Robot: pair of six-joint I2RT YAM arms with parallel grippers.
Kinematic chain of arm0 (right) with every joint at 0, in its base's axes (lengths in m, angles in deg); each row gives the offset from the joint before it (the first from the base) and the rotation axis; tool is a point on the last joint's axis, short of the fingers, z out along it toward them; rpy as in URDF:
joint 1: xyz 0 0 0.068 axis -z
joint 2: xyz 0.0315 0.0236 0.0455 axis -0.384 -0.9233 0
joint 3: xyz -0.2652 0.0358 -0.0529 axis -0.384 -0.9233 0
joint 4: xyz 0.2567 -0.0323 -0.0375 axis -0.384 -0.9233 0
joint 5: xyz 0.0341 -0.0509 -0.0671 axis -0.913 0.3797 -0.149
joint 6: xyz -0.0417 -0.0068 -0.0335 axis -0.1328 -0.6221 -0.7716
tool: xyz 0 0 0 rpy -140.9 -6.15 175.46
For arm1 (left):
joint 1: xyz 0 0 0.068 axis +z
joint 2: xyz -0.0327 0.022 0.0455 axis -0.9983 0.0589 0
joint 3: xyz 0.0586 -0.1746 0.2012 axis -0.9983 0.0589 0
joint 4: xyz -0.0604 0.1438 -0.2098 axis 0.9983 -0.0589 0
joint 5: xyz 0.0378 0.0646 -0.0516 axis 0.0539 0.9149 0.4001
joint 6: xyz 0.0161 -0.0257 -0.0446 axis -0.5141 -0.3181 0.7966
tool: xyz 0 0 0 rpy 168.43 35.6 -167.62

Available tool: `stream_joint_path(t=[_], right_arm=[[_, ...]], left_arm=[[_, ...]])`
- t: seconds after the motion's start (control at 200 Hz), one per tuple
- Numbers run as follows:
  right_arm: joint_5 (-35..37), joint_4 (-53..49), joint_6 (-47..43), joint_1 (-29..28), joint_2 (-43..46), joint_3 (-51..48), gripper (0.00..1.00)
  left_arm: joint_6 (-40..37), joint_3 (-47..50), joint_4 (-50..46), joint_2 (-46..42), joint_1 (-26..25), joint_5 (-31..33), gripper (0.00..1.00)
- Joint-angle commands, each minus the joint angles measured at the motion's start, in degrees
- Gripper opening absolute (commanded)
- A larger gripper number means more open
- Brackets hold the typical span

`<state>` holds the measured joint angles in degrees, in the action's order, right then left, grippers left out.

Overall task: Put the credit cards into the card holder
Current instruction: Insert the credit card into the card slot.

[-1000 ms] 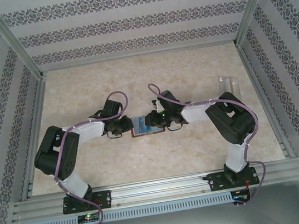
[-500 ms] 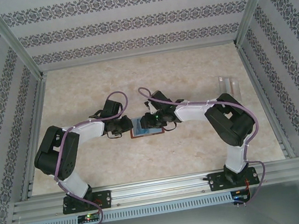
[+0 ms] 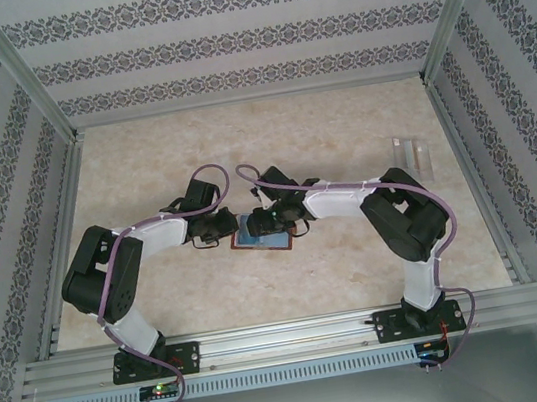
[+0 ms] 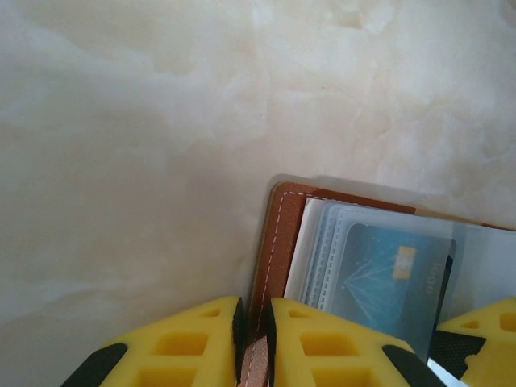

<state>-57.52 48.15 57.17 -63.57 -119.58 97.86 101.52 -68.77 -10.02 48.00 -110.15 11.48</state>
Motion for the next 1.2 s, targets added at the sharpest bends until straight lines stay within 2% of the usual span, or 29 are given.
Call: stream_joint_path(t=[0.0, 0.255, 0.385, 0.714, 0.889, 1.014, 1.194], right_arm=[[2.16, -2.63, -2.61, 1.50, 3.58, -0.69, 0.39], [-1.49, 1.28, 1.47, 1.34, 2.29, -0.92, 0.39], [2.29, 1.77, 2.07, 0.02, 1.50, -1.25, 0.39], [3.14, 2.39, 3.48, -1.23, 0.49, -1.60, 0.39], [5.05, 2.96, 4.49, -1.83, -0.04, -1.74, 0.42], [4.61, 4.37, 5.03, -2.21, -0.99, -1.57, 0.41], [4.19, 4.23, 4.34, -2.82, -2.04, 0.17, 0.34]], left_arm=[[0.43, 1.41, 0.08, 1.37, -0.58, -3.19, 0.19], [0.79, 1.49, 0.65, 1.35, -0.60, -3.90, 0.19], [0.91, 1.80, 0.86, 1.28, -0.60, -3.89, 0.19], [1.14, 2.05, 0.91, 1.08, -0.59, -4.19, 0.19], [1.21, 1.89, 0.99, 1.37, -0.56, -4.35, 0.19], [1.70, 2.35, 1.90, 1.50, -0.48, -4.67, 0.19], [1.62, 2.21, 1.68, 1.66, -0.55, -5.30, 0.19]])
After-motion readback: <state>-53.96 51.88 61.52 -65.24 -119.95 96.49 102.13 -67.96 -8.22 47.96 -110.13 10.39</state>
